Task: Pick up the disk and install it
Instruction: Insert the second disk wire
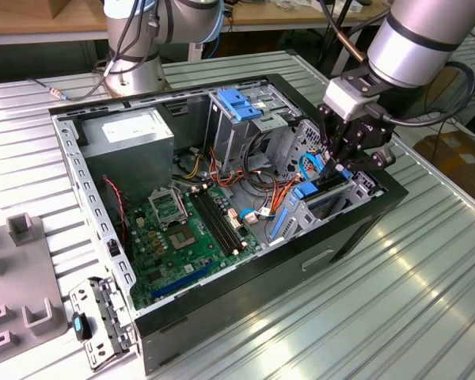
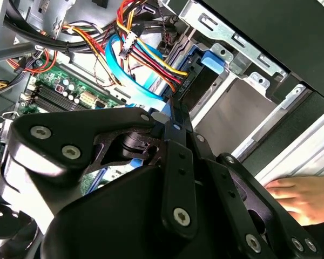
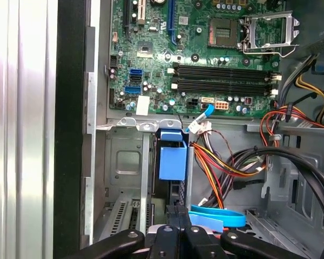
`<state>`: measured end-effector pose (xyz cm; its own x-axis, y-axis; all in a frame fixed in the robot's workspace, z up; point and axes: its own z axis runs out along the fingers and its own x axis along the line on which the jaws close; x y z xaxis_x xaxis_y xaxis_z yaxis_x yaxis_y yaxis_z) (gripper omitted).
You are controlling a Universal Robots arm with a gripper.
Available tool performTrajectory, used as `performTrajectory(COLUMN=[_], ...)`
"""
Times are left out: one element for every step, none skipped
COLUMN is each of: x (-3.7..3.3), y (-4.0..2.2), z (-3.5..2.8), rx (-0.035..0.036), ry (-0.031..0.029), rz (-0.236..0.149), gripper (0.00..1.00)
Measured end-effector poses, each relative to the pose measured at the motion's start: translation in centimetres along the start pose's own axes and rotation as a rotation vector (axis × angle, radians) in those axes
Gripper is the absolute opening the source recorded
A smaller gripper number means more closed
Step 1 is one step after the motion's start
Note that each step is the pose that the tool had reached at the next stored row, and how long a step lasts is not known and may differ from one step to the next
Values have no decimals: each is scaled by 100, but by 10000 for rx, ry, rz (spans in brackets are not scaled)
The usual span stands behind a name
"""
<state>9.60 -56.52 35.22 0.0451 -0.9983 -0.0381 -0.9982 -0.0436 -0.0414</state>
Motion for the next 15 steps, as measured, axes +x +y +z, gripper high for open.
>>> performTrajectory(x=[0,0,0,0,0,0,1,1,1,1,1,1,1,2,2], y=[0,0,0,0,0,1,1,1,1,1,1,1,1,2,2], z=[3,5,7,10,12,16,18,21,23,26,29,32,36,46,58], rx=[0,0,0,0,0,0,0,0,0,0,0,0,0,0,0], ry=[-1,0,0,-1,-1,0,0,-1,-1,-2,-1,-1,-2,-3,2], rz=[-1,-2,-2,-2,-2,-2,-2,-3,-2,-2,-2,-3,-3,-2,-3], gripper=[10,10,10,10,10,10,10,10,10,10,10,10,10,10,10])
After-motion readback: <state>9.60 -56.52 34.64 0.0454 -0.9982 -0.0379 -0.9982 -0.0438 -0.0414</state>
